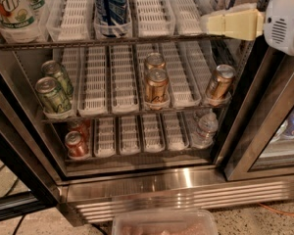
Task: Pick blue plastic bottle from top shelf of fridge
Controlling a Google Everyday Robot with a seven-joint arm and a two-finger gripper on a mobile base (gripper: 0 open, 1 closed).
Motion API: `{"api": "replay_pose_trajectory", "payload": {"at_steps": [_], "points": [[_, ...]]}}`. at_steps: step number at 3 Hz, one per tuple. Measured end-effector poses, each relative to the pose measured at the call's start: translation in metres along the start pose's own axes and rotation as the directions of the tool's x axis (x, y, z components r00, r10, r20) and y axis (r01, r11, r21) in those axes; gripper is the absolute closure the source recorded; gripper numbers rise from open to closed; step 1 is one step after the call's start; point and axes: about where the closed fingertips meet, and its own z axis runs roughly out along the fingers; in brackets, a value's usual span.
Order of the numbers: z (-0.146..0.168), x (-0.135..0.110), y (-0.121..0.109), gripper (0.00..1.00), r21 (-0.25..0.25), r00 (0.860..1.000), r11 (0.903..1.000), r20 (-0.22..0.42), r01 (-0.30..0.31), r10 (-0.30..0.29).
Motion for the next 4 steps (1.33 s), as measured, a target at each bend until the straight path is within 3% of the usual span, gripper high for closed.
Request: {"api": "replay_pose_trajectory", "payload": {"at_steps": [1,2,4], "points": [[0.000,0.002,-0.003,0.08,0.027,1.000,0.9996,0.007,-0.009,0.009],[0.003,0.006,-0.015,0.12,0.091,0.999,0.9953,0.035,-0.031,0.028],[0.007,0.003,-0.017,0.23,0.112,0.998,0.9932,0.050,-0.030,0.024]]}}
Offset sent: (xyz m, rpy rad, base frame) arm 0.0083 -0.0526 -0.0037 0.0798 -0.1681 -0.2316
